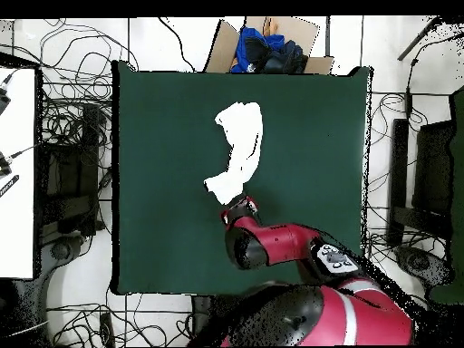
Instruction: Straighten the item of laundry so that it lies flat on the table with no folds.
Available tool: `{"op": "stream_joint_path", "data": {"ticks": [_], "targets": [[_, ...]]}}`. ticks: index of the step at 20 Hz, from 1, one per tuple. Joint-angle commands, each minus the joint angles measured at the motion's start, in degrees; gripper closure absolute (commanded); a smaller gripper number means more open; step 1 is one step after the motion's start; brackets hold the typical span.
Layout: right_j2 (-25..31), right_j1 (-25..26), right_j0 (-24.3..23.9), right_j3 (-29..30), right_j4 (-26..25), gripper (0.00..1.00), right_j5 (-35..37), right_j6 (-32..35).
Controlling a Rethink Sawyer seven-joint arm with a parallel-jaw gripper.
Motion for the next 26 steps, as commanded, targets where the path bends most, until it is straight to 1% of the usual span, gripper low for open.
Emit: {"op": "stream_joint_path", "data": {"ticks": [1,3,5,6,7,8,10,12,18,21,26], "targets": [[8.86,1.42,-0.37,-1.72,-3.2,0.0,3.23,7.1],[8.71,1.15,-0.25,-1.61,-3.49,0.0,2.15,7.41],[6.71,0.44,1.35,-1.6,-3.49,0.0,-1.24,8.07],[4.54,-0.14,3.1,-1.56,-3.0,0.0,-3.69,8.29],[3.62,-0.47,3.8,-1.5,-2.77,0.0,-4.73,8.32],[1.4,-1.1,5.49,-1.48,-2.17,0.0,-6.39,8.14],[-1.1,-2.13,7.51,-1.44,-1.46,0.0,-7.37,7.71],[-2.19,-3.02,8.38,-1.45,-1.24,0.0,-6.96,7.53],[-1.96,-3.81,8.43,-1.39,-1.47,0.0,-6.17,8.31],[-1.08,-4.2,7.72,-1.22,-1.9,0.0,-5.57,8.63],[-0.43,-3.49,7.05,-1.67,-2.33,0.0,-5.46,8.63]]}}
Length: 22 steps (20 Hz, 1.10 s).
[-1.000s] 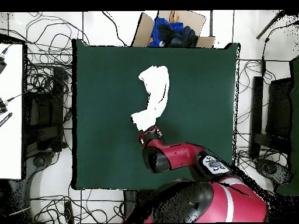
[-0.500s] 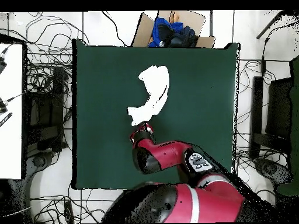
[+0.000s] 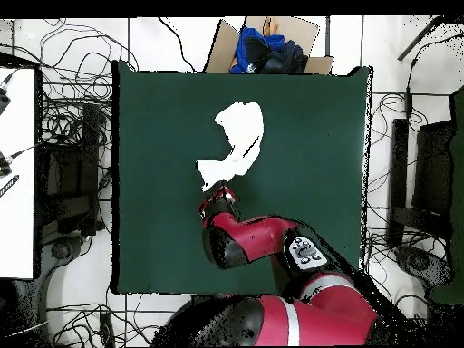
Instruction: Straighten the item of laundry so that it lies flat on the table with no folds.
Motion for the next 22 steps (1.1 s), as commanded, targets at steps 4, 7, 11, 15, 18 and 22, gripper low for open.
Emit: {"op": "stream_joint_path", "data": {"ticks": [4,7,11,15,18,22], "targets": [[-0.49,0.17,0.14,-2.36,-1.07,0.0,0.35,8.61],[-1.06,-0.19,0.45,-2.38,-0.62,0.0,0.26,8.68],[-1.06,-0.67,0.35,-2.23,-0.46,0.0,0.51,8.8],[-1.53,-1.33,0.6,-1.81,-0.04,0.0,-1.52,9.3],[-1.75,-2.16,0.66,-1.31,0.36,0.0,-3.41,9.8],[-0.68,-2.19,-0.11,-1.27,0.22,0.0,-4.74,10.39]]}}
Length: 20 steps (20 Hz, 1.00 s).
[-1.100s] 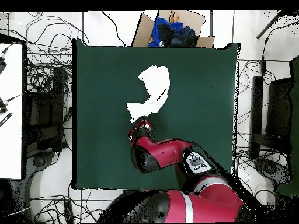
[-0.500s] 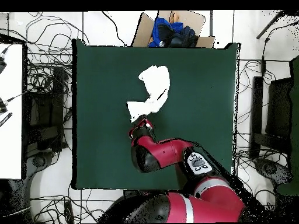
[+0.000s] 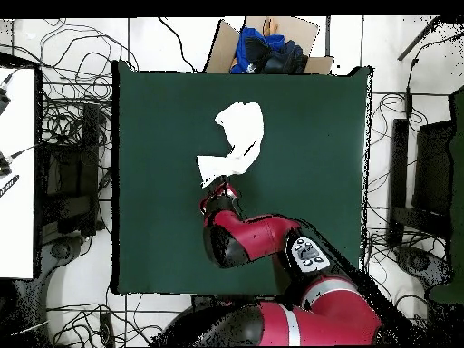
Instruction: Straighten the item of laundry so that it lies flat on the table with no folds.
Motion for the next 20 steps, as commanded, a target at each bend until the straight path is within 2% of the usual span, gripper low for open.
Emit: {"op": "stream_joint_path", "data": {"ticks": [1,5,20], "targets": [[-0.67,-0.85,-0.04,-1.23,0.33,0.0,-3.76,10.47],[-0.39,-2.07,-0.35,-0.45,1.03,0.0,-5.13,11.32],[0.93,-1.02,-1.33,-1.41,0.62,0.0,-5.17,11.4]]}}
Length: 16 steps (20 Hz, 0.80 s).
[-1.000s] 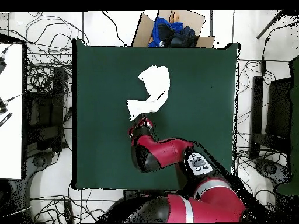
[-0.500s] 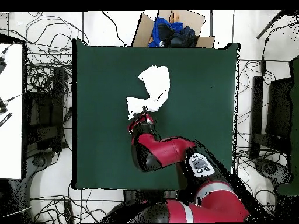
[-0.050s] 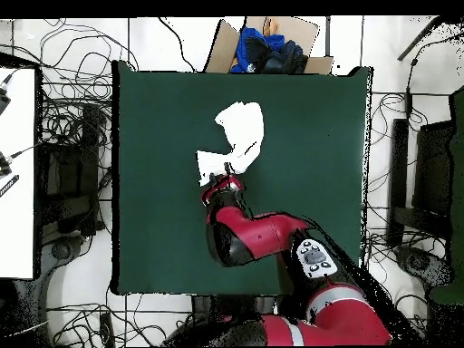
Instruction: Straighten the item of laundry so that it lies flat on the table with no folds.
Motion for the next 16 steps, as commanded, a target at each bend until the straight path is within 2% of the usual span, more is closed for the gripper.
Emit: {"op": "stream_joint_path", "data": {"ticks": [1,16], "targets": [[0.83,1.69,-0.53,-1.6,0.61,0.0,-0.3,11.2],[0.45,6.59,1.33,-6.77,-2.02,0.0,11.11,4.61]]}}
